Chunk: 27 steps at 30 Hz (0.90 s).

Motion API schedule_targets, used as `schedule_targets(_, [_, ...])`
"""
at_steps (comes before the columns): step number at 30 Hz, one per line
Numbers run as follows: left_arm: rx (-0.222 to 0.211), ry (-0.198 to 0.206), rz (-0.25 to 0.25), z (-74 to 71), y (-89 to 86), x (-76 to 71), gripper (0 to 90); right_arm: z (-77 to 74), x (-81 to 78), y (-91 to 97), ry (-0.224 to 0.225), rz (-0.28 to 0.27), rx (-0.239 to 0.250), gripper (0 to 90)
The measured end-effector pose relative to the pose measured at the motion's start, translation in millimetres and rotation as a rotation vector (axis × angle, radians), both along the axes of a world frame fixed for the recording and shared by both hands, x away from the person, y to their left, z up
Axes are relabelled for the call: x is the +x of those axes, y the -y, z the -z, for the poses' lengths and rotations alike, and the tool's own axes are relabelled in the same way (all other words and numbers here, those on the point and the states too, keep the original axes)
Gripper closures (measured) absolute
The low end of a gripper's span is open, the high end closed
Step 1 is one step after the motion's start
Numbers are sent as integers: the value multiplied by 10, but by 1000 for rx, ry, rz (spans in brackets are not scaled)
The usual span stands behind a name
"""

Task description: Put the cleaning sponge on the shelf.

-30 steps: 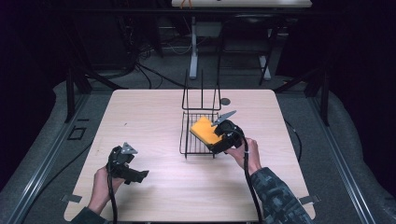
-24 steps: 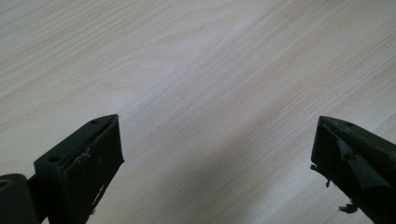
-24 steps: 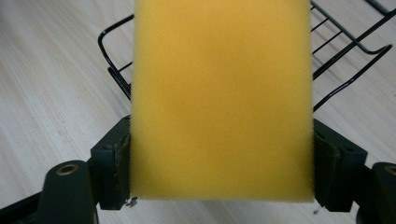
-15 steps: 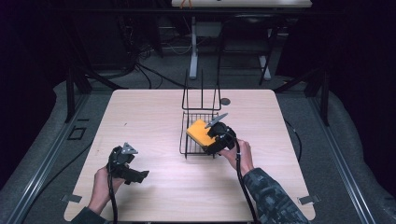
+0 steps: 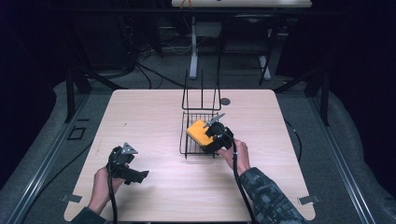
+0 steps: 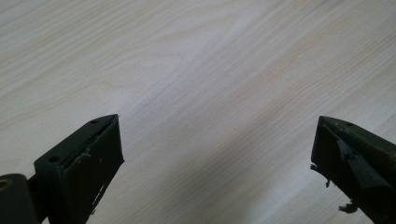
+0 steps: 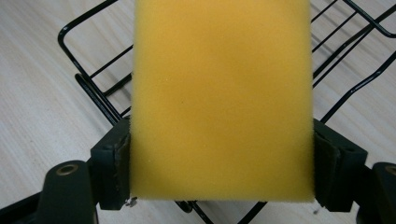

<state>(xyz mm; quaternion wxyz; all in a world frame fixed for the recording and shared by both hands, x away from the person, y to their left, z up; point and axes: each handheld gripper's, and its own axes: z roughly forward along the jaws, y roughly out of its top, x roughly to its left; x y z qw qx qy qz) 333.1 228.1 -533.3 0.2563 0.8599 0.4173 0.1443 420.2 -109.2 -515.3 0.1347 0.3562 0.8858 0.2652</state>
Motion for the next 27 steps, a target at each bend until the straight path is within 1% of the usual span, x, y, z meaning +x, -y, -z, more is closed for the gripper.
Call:
schedule_targets(5, [1,-3,3,3,7,-1,19,29,22,-14,-2,15,0,224])
schedule_targets(6, [2,-3,2,4,7,-1,19,36,25,-26,-7,24,1,224])
schedule_targets(9, [-4,-1,1,5,2,-2,19,73,48,-50,-15,24,-19,223])
schedule_targets(10, [-2,-2,0,5,2,-2,19,79,49,-55,-23,33,-12,223])
schedule_targets(14, [3,-7,6,6,3,-2,20,100,61,-56,-33,41,-9,221])
schedule_targets(23, [2,-6,5,5,0,-2,21,110,73,-47,-45,26,0,194])
schedule_targets(24, [2,-5,5,4,-1,-3,21,109,70,-44,-47,25,12,162])
schedule_targets(27, [-1,-5,4,4,-3,-2,21,99,59,-53,-48,29,13,147])
